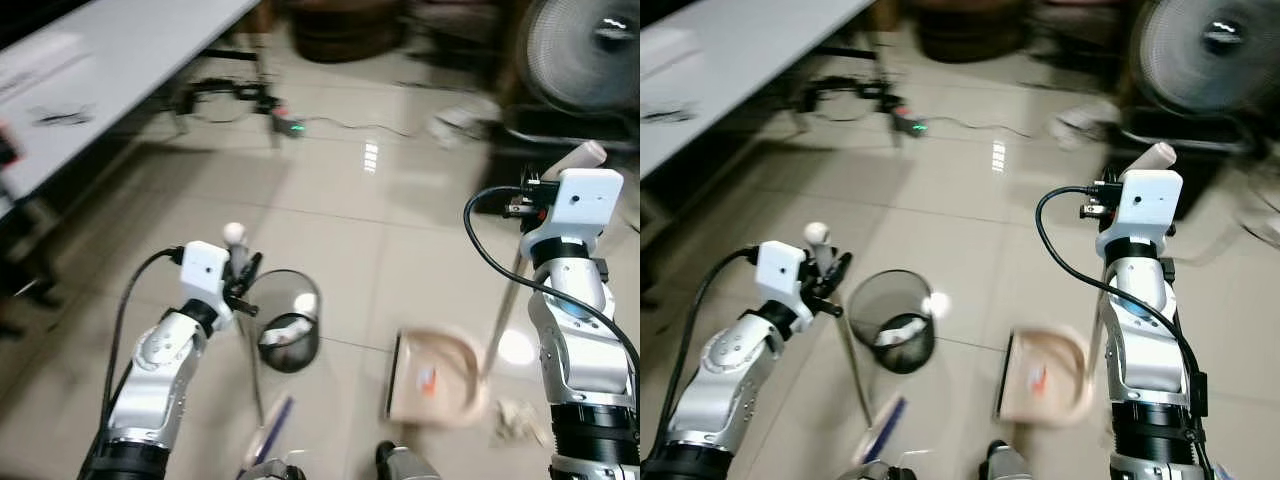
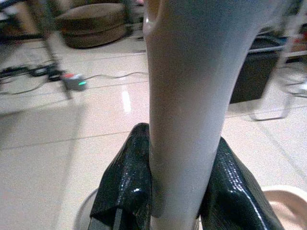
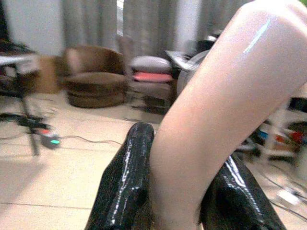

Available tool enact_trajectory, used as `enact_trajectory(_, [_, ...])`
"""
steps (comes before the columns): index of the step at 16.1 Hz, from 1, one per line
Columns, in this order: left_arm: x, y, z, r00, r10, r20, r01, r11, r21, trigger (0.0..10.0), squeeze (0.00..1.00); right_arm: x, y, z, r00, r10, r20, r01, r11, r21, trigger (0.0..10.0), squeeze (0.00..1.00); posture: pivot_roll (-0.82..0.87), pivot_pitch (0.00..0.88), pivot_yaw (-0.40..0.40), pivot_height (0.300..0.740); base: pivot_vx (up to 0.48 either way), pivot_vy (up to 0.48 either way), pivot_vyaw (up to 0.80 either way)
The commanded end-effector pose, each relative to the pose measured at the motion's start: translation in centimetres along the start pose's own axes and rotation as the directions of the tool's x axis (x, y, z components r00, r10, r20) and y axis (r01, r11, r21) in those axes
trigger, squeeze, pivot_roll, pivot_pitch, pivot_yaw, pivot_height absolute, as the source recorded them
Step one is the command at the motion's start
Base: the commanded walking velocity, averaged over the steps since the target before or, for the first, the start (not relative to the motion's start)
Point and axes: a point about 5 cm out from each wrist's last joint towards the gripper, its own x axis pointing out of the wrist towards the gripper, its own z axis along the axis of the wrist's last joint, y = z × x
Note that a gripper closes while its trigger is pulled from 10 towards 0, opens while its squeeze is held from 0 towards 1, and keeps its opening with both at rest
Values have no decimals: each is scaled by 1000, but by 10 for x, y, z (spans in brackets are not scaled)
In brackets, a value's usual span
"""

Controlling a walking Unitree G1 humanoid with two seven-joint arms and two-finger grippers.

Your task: Sweep floor

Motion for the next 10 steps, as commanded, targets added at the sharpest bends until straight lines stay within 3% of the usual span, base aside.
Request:
enact_trajectory(1, [-2,0,5,1000,-15,18,15,1000,10,10000,0,-1,3,18,997,-11,80,13,1000,-20,10000,0,-36,95,97,740,0,0,-800])
enact_trajectory(7, [-1,-3,8,999,-22,38,21,999,28,10000,0,-15,13,1,999,-20,-42,21,999,36,10000,0,-43,94,98,740,0,0,-800])
enact_trajectory(10, [4,-5,10,998,-16,54,14,999,33,10000,0,-23,17,-6,996,-32,-82,36,998,48,10000,0,-53,88,100,740,0,-365,-800])
